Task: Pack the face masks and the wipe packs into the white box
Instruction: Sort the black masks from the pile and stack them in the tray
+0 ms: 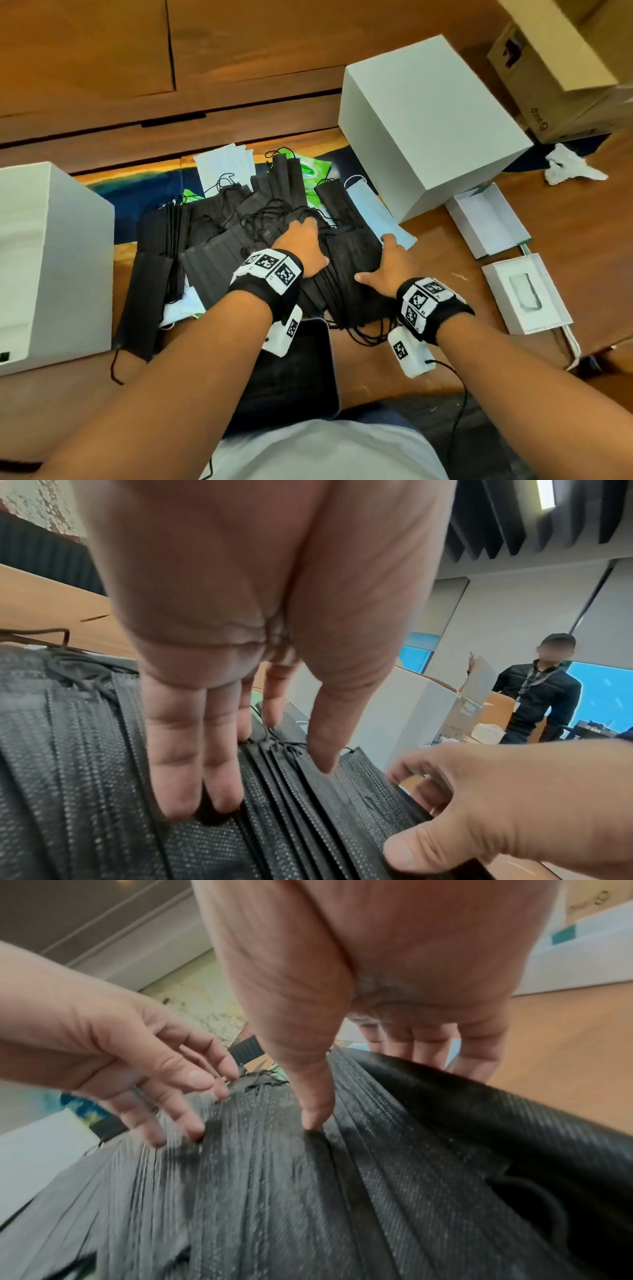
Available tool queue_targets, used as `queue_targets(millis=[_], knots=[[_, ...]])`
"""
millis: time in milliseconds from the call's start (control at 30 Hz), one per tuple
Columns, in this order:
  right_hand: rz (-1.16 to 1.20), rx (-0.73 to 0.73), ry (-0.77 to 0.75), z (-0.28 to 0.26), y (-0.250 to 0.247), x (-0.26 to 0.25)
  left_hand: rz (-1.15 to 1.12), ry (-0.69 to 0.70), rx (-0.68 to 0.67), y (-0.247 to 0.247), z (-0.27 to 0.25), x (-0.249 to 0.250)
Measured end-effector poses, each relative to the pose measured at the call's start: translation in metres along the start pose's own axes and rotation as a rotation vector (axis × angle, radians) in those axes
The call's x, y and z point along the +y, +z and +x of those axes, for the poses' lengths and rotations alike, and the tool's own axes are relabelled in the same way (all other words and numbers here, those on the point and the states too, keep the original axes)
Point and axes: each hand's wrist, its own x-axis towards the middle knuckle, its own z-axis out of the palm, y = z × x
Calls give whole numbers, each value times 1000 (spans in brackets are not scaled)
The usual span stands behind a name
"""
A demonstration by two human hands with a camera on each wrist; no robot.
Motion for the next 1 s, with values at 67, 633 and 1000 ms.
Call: queue_targets(millis=[67,633,1000], knots=[[135,-22,20,4,0,3,12,-20,18,1,5,2],[790,-270,-82,8,-40,-1,-232,-103,3,-13,18,4],[1276,-541,-76,1,-58,-54,-1303,-58,-85,-38,-1,-11]])
